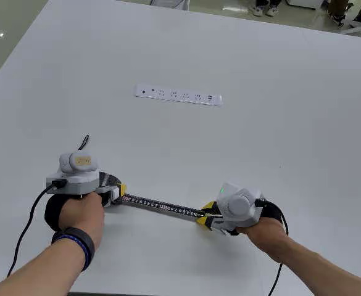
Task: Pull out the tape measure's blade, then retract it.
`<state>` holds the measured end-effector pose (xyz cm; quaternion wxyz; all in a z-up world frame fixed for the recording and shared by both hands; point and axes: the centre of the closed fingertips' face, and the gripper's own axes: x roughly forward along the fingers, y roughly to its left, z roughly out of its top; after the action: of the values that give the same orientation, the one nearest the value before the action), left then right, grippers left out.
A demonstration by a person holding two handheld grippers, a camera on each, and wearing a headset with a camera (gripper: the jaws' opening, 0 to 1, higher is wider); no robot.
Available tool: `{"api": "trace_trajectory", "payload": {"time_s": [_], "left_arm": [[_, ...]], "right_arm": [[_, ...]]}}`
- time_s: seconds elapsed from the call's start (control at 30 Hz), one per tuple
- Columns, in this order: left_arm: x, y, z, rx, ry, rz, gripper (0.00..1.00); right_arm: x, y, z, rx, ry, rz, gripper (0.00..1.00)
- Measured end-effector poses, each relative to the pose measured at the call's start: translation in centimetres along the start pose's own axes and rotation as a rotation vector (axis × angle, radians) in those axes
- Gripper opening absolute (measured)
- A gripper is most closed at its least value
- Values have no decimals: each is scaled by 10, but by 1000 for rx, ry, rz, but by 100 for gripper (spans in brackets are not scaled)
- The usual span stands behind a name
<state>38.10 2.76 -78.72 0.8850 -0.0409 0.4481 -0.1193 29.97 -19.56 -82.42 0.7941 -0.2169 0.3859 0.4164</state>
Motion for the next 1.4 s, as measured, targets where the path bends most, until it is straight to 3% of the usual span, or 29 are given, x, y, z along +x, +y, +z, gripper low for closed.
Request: {"api": "trace_trajectory", "payload": {"time_s": [0.37, 0.4, 0.5, 1.4], "left_arm": [[0, 0, 0, 2, 4, -5, 57], [-1, 0, 0, 1, 7, -10, 57], [-1, 0, 0, 2, 9, -12, 57], [-3, 0, -2, -1, 14, -25, 57]], "right_arm": [[5, 0, 6, -7, -4, 1, 15], [11, 2, 16, -15, -9, 10, 15], [13, 3, 20, -24, -10, 15, 15], [34, 11, 45, -46, -20, 49, 15]]}}
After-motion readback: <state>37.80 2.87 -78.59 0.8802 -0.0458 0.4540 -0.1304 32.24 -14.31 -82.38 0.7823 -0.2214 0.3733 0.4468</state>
